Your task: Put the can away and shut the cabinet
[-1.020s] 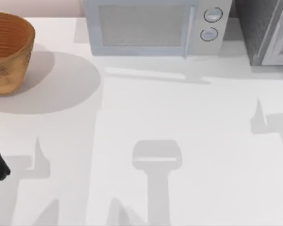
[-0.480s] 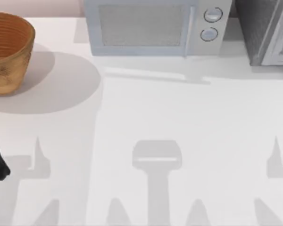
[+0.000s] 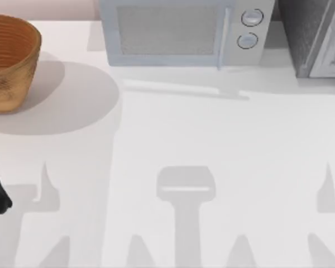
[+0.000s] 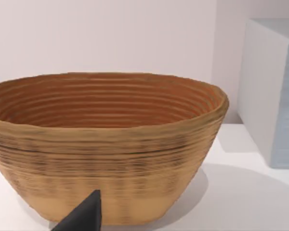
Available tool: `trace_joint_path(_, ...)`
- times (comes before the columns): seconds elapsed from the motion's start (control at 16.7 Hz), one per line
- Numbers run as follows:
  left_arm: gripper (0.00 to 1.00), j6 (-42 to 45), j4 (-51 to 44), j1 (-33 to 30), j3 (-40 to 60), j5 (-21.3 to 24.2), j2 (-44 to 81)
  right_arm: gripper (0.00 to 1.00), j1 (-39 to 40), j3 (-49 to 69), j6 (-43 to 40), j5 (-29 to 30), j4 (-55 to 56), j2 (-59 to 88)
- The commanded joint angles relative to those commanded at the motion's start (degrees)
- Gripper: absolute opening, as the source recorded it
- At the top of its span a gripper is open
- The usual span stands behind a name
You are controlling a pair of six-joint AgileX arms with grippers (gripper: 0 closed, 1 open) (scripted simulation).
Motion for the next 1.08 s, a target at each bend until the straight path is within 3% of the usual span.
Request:
trace_joint_path(0.18, 1.0, 0.0, 0.0, 0.0, 0.0, 0.0, 0.0, 1.0, -3.1, 1.4, 0.1, -3.3, 3.7, 3.7)
trace_joint_path(0.36, 1.0, 0.0, 0.0, 0.0, 0.0, 0.0, 0.0, 1.0, -9.8, 4.1, 0.1, -10.1, 11.9, 12.8)
trace_joint_path(1.08, 1.0, 0.0, 0.0, 0.0, 0.0, 0.0, 0.0, 1.0, -48.6, 17.4, 1.0, -47.8, 56.9, 72.8)
